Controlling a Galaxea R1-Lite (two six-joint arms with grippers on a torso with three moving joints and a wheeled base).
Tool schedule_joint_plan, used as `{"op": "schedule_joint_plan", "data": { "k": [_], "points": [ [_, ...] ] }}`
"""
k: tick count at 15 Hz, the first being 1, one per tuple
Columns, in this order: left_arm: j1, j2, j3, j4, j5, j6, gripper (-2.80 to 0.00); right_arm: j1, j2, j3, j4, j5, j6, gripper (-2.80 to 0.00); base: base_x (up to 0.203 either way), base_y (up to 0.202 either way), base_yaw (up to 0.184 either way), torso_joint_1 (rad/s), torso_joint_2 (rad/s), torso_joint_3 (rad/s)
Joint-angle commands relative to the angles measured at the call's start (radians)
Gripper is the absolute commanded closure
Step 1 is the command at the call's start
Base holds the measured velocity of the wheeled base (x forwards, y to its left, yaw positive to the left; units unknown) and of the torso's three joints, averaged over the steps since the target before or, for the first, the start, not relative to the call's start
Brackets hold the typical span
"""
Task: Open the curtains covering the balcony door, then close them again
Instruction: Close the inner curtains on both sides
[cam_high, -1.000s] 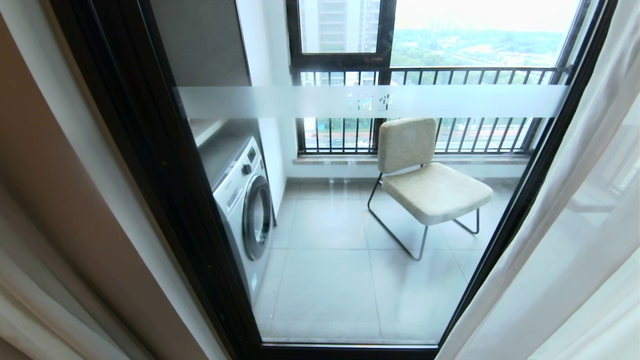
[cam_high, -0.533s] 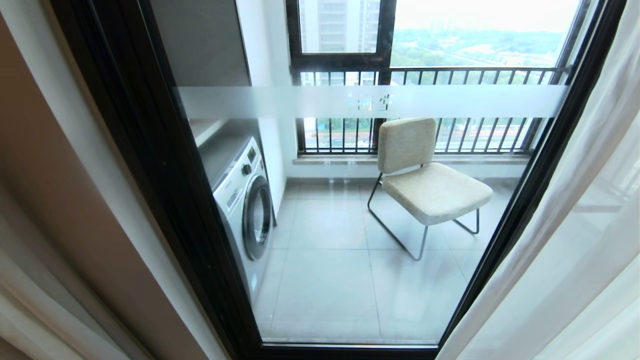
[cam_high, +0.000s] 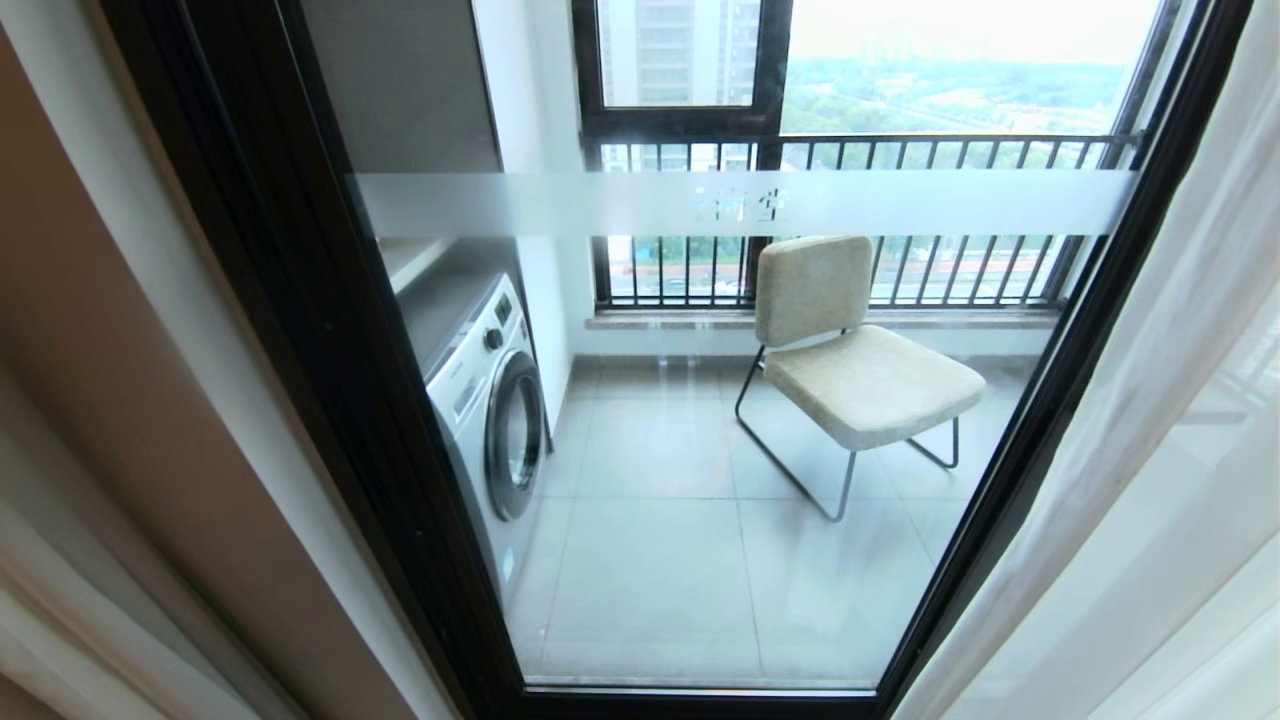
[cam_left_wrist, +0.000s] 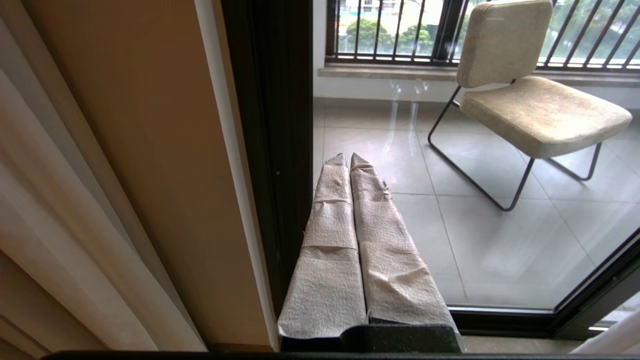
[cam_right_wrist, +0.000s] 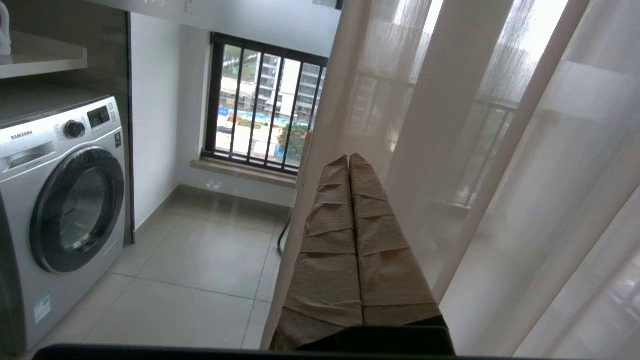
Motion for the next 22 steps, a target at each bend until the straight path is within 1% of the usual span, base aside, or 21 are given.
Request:
{"op": "schedule_joint_plan", "data": {
  "k": [1,3,5,6,8,11,13,22],
  "points": [
    [0.000,0.000,0.000,0.000,0.000,0.000,0.00,-0.015,-0.072,0.007,0.231,0.001,0.031,0.00,0.000,0.000,0.000,0.000,0.00,0.000],
    [0.000,0.000,0.000,0.000,0.000,0.000,0.00,-0.026,-0.158,0.007,0.438,-0.002,0.041,0.00,0.000,0.000,0.000,0.000,0.00,0.000],
    [0.000,0.000,0.000,0.000,0.000,0.000,0.00,-0.033,-0.236,0.007,0.536,0.027,0.064,0.00,0.000,0.000,0.000,0.000,0.00,0.000],
    [0.000,0.000,0.000,0.000,0.000,0.000,0.00,-0.034,-0.246,0.007,0.559,0.041,0.078,0.00,0.000,0.000,0.000,0.000,0.00,0.000],
    [0.000,0.000,0.000,0.000,0.000,0.000,0.00,-0.034,-0.246,0.007,0.560,0.042,0.082,0.00,0.000,0.000,0.000,0.000,0.00,0.000],
    [0.000,0.000,0.000,0.000,0.000,0.000,0.00,-0.034,-0.246,0.006,0.562,0.038,0.128,0.00,0.000,0.000,0.000,0.000,0.00,0.000],
    [0.000,0.000,0.000,0.000,0.000,0.000,0.00,-0.034,-0.246,0.007,0.562,0.037,0.144,0.00,0.000,0.000,0.000,0.000,0.00,0.000],
    [0.000,0.000,0.000,0.000,0.000,0.000,0.00,-0.034,-0.246,0.007,0.562,0.037,0.144,0.00,0.000,0.000,0.000,0.000,0.00,0.000]
  ]
}}
